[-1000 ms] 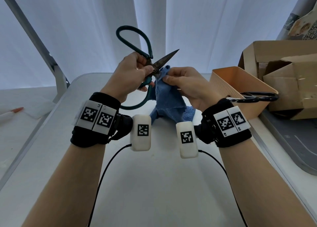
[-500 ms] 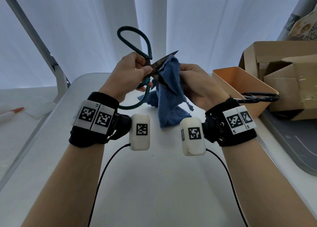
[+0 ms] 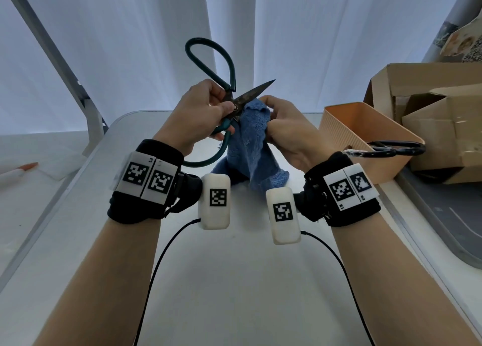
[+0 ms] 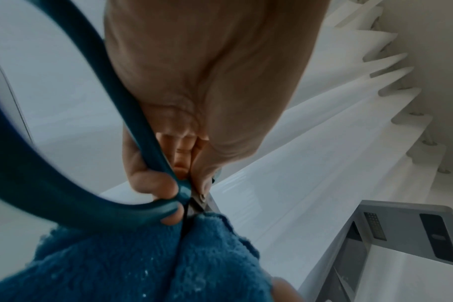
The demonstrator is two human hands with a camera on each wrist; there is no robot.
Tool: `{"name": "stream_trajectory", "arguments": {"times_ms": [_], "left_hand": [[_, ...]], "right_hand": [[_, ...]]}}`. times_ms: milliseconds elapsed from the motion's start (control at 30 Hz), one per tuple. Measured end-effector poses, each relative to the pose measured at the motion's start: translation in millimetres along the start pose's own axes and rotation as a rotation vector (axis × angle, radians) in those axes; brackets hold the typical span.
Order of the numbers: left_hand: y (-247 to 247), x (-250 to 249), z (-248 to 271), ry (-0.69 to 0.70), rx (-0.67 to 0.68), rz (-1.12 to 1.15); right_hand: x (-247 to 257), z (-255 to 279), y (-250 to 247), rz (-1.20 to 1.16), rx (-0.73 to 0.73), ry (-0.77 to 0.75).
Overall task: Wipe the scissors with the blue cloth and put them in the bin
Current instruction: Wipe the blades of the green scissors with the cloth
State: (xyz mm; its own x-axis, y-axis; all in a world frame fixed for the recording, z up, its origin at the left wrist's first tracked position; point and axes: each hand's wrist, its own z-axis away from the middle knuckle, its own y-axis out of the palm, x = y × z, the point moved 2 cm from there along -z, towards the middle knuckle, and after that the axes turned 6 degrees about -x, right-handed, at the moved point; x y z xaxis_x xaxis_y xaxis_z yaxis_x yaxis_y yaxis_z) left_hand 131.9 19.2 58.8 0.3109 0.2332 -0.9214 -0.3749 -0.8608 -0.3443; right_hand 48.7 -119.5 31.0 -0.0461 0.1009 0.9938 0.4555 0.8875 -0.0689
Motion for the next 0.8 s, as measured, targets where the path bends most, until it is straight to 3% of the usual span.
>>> {"name": "stream_trajectory", "arguments": {"times_ms": [333, 800], "left_hand": [[8.1, -0.6, 2.3, 0.020, 0.052, -0.037], [-0.6, 1.3, 0.1, 0.003, 0.019, -0.042]], "right_hand": [[-2.2, -0.6, -3.6, 0.114, 0.022, -0.001], [-0.6, 3.3, -2.9, 0.056, 0.086, 0.047]]}}
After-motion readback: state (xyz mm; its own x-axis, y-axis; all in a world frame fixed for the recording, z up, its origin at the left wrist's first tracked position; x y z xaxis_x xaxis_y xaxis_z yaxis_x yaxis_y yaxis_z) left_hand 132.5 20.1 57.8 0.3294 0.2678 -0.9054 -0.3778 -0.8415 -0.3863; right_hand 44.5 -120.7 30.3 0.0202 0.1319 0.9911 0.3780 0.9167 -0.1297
